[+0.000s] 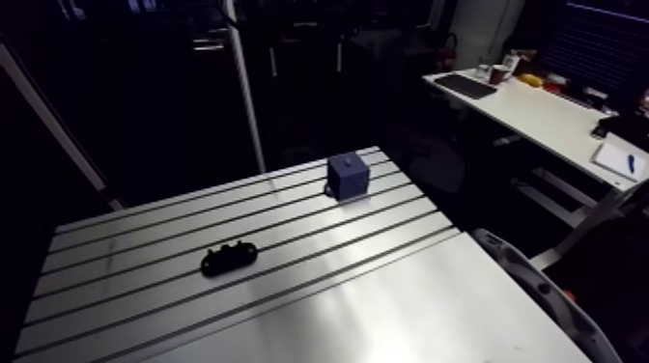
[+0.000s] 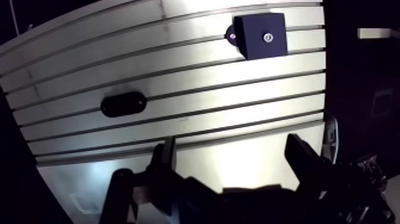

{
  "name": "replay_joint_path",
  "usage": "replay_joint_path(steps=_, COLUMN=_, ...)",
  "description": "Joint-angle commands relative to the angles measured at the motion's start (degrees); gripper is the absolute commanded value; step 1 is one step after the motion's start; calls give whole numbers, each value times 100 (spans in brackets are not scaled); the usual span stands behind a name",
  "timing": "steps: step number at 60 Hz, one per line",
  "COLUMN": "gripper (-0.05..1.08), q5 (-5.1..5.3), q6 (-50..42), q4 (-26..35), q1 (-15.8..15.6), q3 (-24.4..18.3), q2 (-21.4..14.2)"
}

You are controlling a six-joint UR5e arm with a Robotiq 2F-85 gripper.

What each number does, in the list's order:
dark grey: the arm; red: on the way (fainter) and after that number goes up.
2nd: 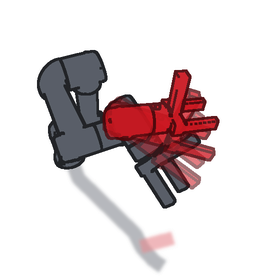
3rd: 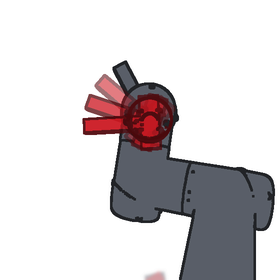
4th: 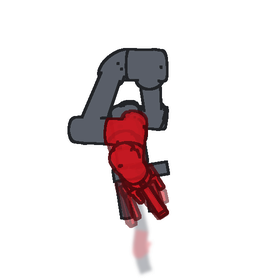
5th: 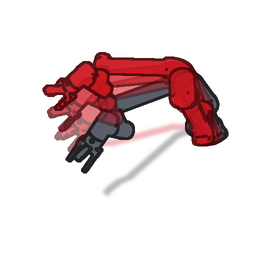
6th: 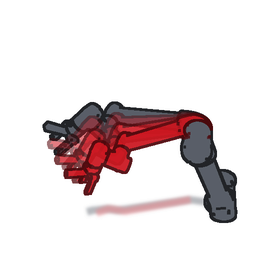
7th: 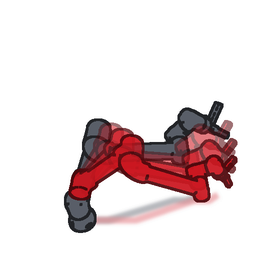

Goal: Pick up the M10 bolt and insert it into the hole until fully seated.

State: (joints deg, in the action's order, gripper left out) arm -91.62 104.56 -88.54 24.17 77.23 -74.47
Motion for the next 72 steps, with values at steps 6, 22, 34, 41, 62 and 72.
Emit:
replay_joint_path(steps=6, gripper=1, q5=2, q6=-610, q4=290, q1=-1774, q3=335, q2=-1047)
replay_joint_path(steps=22, gripper=1, q5=-53, q6=-822, q4=254, q1=-2060, q3=402, q2=-1049)
replay_joint_path(steps=34, gripper=1, q5=-27, q6=-861, q4=228, q1=-2083, q3=410, q2=-1056)
replay_joint_path(steps=41, gripper=1, q5=-44, q6=-1005, q4=211, q1=-2075, q3=468, q2=-1056)
replay_joint_path(steps=62, gripper=1, q5=-136, q6=-1028, q4=184, q1=-2074, q3=496, q2=-1081)
replay_joint_path(steps=72, gripper=1, q5=-296, q6=-1013, q4=175, q1=-2040, q3=587, q2=-1135)
